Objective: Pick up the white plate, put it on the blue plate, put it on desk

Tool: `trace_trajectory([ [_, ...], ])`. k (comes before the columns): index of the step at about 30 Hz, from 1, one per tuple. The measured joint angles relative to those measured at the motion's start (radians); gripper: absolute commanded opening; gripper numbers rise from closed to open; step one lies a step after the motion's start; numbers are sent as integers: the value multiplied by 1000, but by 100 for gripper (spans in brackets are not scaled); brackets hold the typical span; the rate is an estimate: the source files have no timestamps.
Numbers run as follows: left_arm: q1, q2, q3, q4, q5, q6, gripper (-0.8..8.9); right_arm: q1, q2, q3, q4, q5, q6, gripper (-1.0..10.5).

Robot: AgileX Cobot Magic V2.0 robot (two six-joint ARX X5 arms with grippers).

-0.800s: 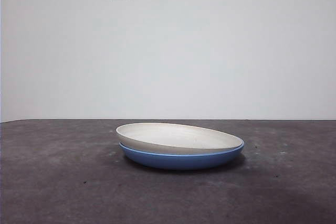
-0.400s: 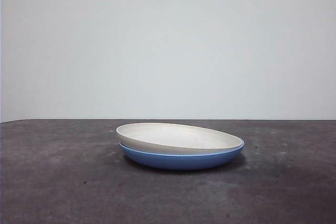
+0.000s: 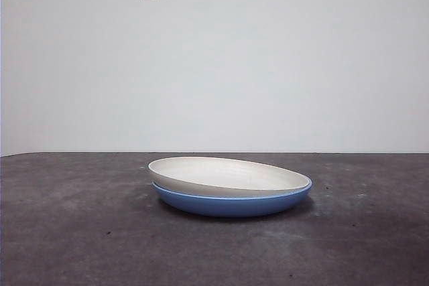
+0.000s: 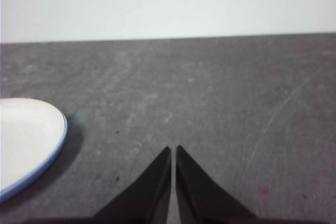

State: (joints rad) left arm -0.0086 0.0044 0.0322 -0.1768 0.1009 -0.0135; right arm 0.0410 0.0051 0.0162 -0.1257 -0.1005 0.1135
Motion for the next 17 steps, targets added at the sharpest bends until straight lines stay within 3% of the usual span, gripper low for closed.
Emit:
trace_trajectory([
  [17,0,0,0,0,0,0,15,0,0,1,-39,-2,7,10],
])
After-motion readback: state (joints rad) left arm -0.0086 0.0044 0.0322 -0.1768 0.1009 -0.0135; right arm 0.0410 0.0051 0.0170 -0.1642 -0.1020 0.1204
